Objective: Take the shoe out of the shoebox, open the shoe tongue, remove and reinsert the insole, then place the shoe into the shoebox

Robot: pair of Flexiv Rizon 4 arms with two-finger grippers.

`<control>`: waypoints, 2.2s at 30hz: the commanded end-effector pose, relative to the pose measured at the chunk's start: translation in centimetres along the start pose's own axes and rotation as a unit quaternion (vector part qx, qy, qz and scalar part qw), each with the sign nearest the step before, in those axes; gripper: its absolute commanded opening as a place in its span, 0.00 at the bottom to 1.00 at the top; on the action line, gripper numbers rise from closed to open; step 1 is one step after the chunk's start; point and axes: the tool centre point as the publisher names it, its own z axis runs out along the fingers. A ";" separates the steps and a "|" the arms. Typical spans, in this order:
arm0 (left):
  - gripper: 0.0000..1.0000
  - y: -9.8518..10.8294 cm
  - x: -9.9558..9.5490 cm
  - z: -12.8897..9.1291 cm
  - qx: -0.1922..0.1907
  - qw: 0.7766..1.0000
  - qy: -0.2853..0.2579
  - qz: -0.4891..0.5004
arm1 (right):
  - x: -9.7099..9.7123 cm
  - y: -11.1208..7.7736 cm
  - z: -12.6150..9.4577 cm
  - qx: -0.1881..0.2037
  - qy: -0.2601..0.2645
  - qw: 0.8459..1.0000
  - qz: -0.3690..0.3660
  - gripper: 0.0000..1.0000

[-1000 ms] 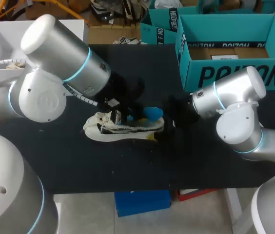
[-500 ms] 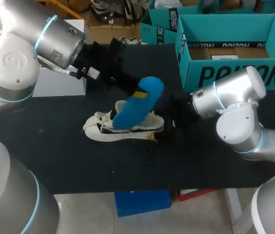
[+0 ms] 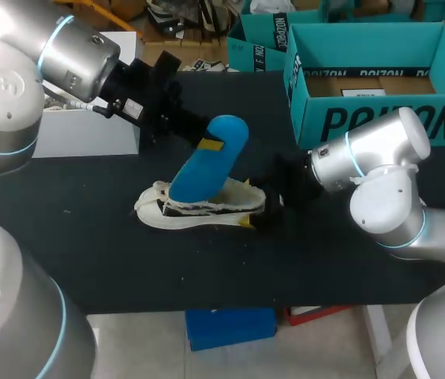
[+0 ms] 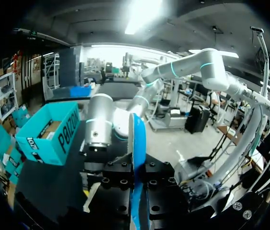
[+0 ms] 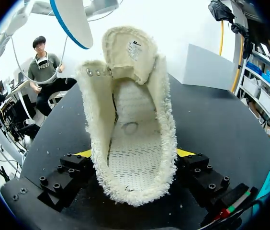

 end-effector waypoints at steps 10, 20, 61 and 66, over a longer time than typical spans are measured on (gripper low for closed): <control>0.00 -4.9 -1.3 -2.2 0.121 0.991 -0.022 -0.060 | -0.2 -0.1 0.2 0.001 0.000 1.000 0.000 0.00; 0.00 -9.0 -2.1 -4.2 0.206 0.974 0.004 -0.100 | -0.2 -0.1 0.2 0.001 0.000 1.000 0.000 0.00; 0.00 -13.2 1.2 -6.3 0.283 0.952 0.009 -0.113 | -0.4 -0.2 0.0 0.005 0.010 1.000 0.002 0.38; 0.00 -13.2 1.2 -6.3 0.283 0.952 0.009 -0.113 | -1.0 -0.3 -0.9 0.026 0.017 1.000 0.003 1.00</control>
